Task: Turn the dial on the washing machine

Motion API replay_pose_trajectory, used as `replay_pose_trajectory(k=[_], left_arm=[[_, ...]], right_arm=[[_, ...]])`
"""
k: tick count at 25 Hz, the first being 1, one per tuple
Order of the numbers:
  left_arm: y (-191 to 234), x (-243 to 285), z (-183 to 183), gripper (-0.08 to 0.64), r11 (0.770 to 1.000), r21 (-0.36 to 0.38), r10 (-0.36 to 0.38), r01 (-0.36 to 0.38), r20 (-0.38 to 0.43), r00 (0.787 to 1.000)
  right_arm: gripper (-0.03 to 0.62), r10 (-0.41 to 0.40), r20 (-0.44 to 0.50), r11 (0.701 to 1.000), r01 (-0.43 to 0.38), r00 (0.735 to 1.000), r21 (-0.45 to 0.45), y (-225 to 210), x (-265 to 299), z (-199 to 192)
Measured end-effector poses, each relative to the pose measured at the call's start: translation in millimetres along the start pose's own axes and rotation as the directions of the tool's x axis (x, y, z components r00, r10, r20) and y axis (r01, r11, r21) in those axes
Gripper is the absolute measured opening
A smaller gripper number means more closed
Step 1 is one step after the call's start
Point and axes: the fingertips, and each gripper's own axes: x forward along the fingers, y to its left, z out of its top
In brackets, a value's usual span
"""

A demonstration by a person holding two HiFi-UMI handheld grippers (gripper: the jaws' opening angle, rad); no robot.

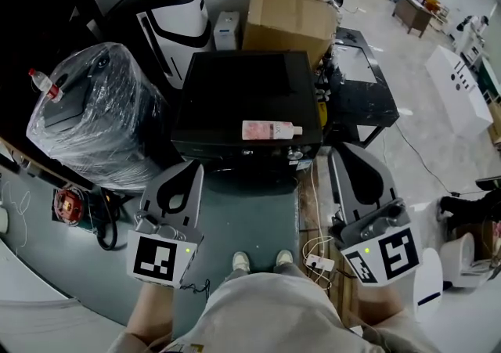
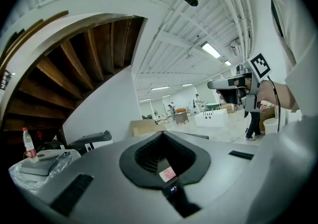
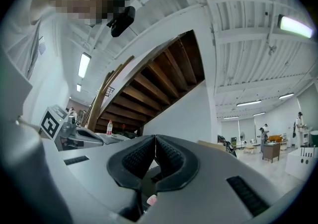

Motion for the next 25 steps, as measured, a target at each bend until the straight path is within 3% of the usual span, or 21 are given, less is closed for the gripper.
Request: replay_pose_trajectory(k=[16,25], left_arm=[[-11,-4,16,0.02,0.999,-0.02,-0.03,0.031,0.027,0.999],[-8,-8,10,0.02,0.998,0.049,-0.037,0.036,0.013,0.999]], right_arm=[[0.029,0.013,-0.029,1.0,-0.012,1.0,0.02,3,-10,-10],[0.029,0.019,-0.041,1.0,-0.018,0.999,0.013,4,-11,-10]])
